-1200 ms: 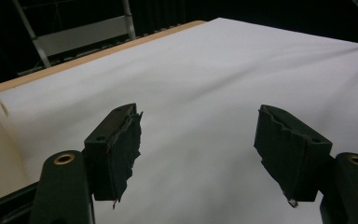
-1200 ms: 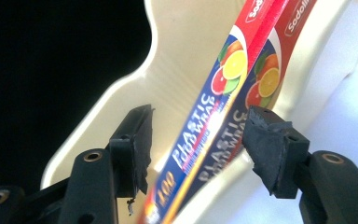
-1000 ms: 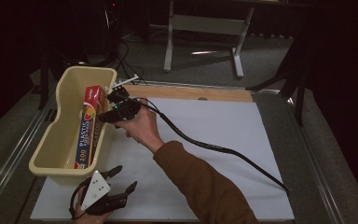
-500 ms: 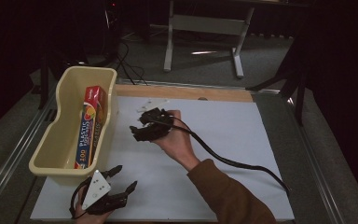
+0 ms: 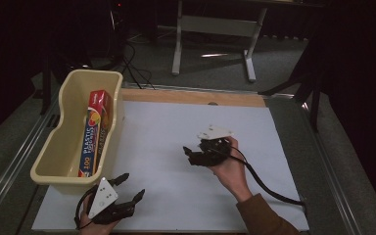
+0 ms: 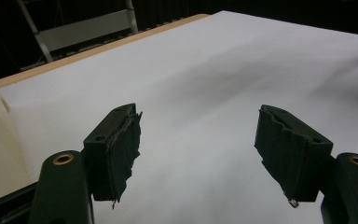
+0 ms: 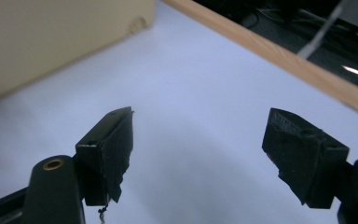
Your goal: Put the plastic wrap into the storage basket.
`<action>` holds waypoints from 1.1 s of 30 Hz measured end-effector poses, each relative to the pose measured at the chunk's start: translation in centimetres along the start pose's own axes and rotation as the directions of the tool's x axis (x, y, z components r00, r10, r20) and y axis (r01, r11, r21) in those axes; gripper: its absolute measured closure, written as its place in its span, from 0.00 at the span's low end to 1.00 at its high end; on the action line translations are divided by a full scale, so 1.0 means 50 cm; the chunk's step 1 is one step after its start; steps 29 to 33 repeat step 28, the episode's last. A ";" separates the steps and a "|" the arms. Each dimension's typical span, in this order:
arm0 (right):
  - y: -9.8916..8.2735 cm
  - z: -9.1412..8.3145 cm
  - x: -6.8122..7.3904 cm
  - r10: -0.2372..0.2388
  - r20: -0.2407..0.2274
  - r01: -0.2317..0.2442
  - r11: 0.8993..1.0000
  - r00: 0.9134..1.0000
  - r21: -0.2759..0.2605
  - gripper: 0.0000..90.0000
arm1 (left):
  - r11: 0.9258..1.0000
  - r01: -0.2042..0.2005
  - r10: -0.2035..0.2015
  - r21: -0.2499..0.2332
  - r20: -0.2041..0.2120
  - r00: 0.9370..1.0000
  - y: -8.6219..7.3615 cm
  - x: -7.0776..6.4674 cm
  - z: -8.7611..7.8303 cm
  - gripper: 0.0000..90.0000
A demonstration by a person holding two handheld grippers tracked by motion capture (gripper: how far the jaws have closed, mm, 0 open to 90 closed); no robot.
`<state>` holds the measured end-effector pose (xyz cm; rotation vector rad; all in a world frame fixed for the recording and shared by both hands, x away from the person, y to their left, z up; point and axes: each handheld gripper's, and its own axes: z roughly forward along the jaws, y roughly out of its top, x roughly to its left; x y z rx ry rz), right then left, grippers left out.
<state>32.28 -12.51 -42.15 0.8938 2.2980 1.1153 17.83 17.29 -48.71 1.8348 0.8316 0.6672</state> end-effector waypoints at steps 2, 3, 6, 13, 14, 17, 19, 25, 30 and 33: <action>-0.031 -0.015 -0.012 0.008 0.031 -0.008 1.000 0.999 0.004 0.27 | 1.000 0.000 0.000 0.002 0.000 1.000 0.000 0.000 0.001 0.34; -0.046 -0.022 -0.018 -0.008 0.066 0.008 1.000 0.998 0.006 0.27 | 1.000 0.002 -0.002 0.002 0.001 1.000 0.000 0.000 0.001 0.34; -0.090 -0.041 -0.031 -0.022 0.124 0.021 1.000 0.992 0.012 0.26 | 1.000 0.004 -0.004 0.008 0.002 1.000 -0.001 0.000 0.004 0.33; -0.197 -0.090 -0.065 0.109 0.106 -0.098 0.990 0.988 -0.106 0.26 | 1.000 0.006 -0.006 0.021 -0.006 1.000 -0.002 0.001 0.009 0.33; -0.210 -0.095 -0.068 0.122 0.101 -0.111 0.987 0.987 -0.112 0.26 | 1.000 0.006 -0.006 0.021 -0.006 1.000 -0.002 0.001 0.009 0.33; -0.237 -0.121 -0.072 0.113 0.094 -0.100 0.987 0.989 -0.127 0.26 | 1.000 0.001 -0.001 0.027 -0.005 1.000 -0.002 -0.001 0.012 0.32; -0.245 -0.132 -0.073 0.124 0.068 -0.114 0.983 0.990 -0.141 0.25 | 1.000 0.001 -0.001 0.027 -0.005 1.000 -0.002 -0.001 0.012 0.32; -0.304 -0.182 -0.081 0.123 0.046 -0.115 0.982 0.991 -0.150 0.16 | 0.999 0.004 -0.003 0.042 -0.015 1.000 -0.002 -0.001 0.016 0.32; -0.315 -0.189 -0.083 0.112 0.040 -0.106 0.985 0.993 -0.133 0.15 | 0.998 0.008 -0.007 0.057 -0.019 1.000 -0.004 0.000 0.021 0.32; -0.315 -0.189 -0.083 0.112 0.040 -0.106 0.985 0.993 -0.133 0.15 | 0.998 0.008 -0.007 0.057 -0.019 1.000 -0.004 0.000 0.021 0.32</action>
